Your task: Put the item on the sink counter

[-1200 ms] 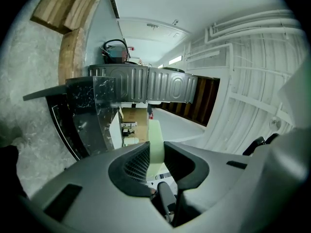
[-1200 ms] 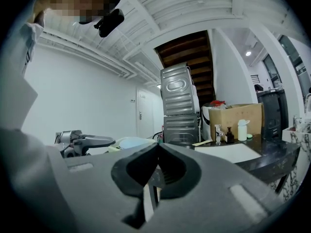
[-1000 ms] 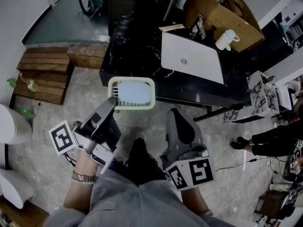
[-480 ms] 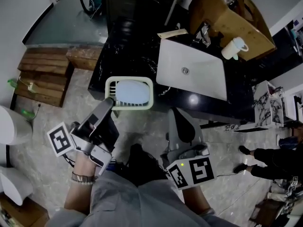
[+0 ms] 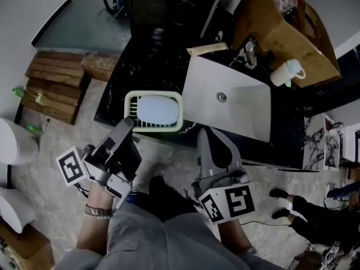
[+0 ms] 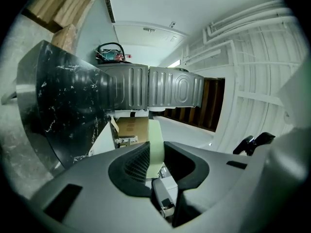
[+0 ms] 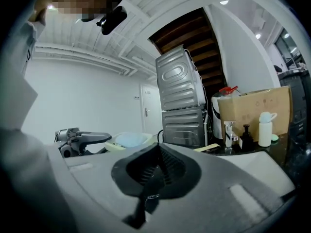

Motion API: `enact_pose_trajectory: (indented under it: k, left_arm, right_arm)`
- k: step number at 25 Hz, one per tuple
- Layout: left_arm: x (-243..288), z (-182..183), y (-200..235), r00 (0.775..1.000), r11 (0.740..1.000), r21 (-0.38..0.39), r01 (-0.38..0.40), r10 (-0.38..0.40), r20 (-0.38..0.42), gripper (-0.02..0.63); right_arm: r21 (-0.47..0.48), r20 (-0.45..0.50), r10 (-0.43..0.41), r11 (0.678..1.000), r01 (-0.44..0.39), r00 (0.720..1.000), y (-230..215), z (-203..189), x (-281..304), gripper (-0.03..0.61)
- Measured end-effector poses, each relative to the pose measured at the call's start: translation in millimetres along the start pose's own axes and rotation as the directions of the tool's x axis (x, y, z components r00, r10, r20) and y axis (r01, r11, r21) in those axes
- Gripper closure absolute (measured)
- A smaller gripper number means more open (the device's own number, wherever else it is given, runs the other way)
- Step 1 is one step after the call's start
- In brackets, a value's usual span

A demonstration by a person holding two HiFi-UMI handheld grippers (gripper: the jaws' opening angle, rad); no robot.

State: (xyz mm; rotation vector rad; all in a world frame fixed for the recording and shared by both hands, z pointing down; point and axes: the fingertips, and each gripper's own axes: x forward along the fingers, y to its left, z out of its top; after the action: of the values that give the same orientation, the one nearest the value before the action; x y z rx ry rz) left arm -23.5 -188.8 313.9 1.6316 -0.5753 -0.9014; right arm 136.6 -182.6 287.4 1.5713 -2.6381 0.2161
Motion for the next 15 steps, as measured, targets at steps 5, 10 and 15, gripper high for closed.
enact_pose_trajectory:
  k: [5,10,15]
  left_arm:
    - [6,3,2,1.000,1.000,0.020,-0.006,0.006,0.016,0.525]
    - [20,1,6,1.000,1.000,0.019,-0.024,0.024,0.014,0.525]
    - [40,2,15,0.999,0.998,0.029,-0.053,0.053,-0.010,0.525]
  right_arm:
    - [-0.003,-0.010,0.025,1.000,-0.025,1.000,-9,-3,7,0.581]
    - [0.002,-0.024,0.030,1.000,-0.030,0.999,-24,-5,8,0.581]
    - [0.025,-0.032,0.010,1.000,-0.009,0.999,-44,-7,11,0.581]
